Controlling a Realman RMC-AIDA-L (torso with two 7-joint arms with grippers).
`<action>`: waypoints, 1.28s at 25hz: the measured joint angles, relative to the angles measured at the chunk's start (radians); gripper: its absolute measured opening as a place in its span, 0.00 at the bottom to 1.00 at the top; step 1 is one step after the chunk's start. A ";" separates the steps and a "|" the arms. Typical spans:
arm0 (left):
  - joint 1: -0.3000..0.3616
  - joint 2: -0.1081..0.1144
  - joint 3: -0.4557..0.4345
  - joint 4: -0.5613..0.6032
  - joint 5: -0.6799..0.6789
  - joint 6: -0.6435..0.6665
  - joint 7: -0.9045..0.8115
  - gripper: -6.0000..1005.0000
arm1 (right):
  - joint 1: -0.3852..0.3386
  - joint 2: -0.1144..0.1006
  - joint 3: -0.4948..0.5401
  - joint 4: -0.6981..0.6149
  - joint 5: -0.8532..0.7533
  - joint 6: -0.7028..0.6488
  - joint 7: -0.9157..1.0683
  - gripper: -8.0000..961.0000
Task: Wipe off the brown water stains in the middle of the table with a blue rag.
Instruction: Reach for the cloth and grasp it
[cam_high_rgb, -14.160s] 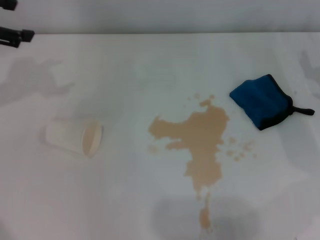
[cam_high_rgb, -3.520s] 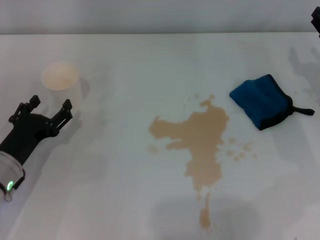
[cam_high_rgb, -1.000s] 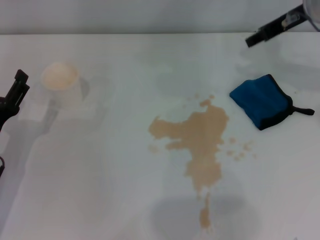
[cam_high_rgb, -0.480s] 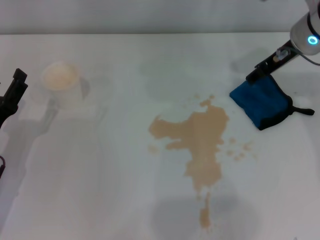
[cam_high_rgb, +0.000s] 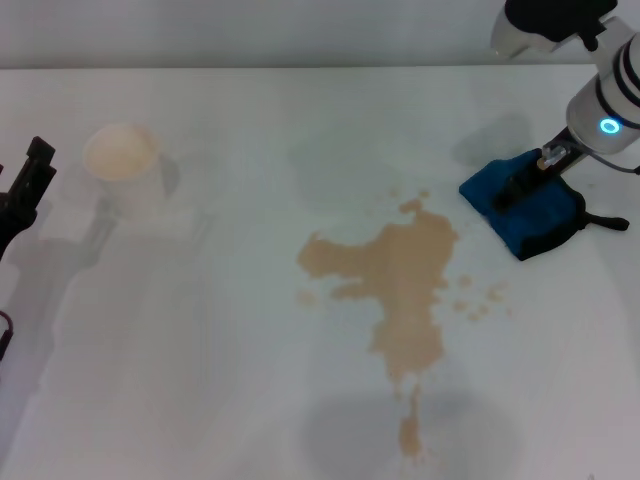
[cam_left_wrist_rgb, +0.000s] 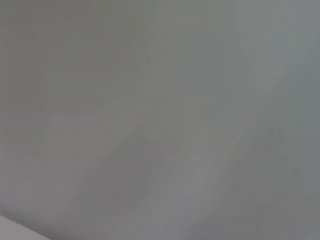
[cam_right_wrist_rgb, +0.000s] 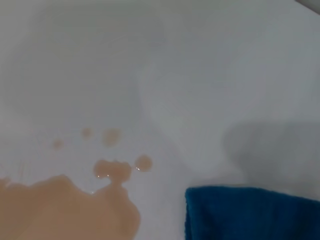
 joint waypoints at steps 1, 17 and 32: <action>0.000 0.000 0.000 -0.001 0.000 0.000 0.000 0.88 | -0.001 0.001 -0.008 0.003 0.002 -0.005 0.005 0.72; 0.000 0.001 0.006 0.000 0.011 0.000 -0.026 0.88 | -0.006 -0.005 -0.055 0.023 0.012 -0.064 0.057 0.69; 0.000 0.002 0.008 0.000 0.012 0.004 -0.028 0.88 | 0.003 -0.004 -0.055 0.098 0.011 -0.111 0.059 0.67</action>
